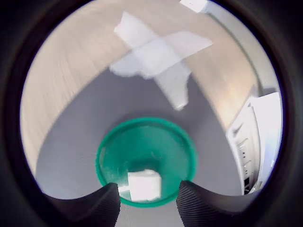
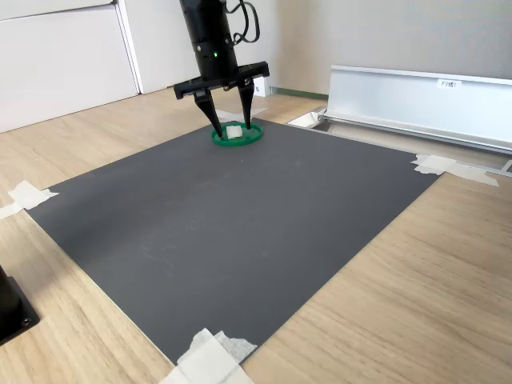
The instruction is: Grasp a white terminal and put it on the green lid.
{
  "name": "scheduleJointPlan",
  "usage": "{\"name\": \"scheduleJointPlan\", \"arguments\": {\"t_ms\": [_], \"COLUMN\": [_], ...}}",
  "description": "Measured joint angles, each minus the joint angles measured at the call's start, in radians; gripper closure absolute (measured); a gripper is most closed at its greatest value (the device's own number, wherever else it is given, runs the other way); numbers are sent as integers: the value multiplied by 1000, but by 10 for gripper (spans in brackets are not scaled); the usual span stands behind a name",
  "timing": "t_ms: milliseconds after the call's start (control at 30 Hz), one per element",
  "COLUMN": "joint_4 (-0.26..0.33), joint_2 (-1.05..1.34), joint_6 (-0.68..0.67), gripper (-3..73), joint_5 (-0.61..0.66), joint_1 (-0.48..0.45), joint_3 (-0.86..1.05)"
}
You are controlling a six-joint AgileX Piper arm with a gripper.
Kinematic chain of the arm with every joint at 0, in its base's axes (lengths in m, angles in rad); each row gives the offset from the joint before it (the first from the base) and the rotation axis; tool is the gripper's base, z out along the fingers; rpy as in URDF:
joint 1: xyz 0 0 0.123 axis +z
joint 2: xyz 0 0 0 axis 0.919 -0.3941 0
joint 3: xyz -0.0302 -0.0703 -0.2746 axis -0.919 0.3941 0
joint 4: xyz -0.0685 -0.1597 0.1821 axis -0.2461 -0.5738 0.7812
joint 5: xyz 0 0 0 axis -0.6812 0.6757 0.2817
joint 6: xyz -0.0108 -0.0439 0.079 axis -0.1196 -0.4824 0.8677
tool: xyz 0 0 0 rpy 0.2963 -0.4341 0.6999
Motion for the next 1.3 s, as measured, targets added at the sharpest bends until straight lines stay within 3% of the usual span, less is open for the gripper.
{"name": "scheduleJointPlan", "arguments": {"t_ms": [200,333,433,600,700,900,1100,1300], "joint_4": [7,10,10,10,10,64,152,170], "joint_2": [210,369,484,661,783,1025,1232,1445], "joint_6": [62,82,99,106,126,247,325,333], "gripper": [185,245,345,606,682,700,700,700], "joint_5": [19,27,33,18,-46,-268,-432,-513], "joint_1": [-5,-41,-93,-202,-282,-388,-393,-393], "joint_3": [0,0,7,60,128,308,589,865]}}
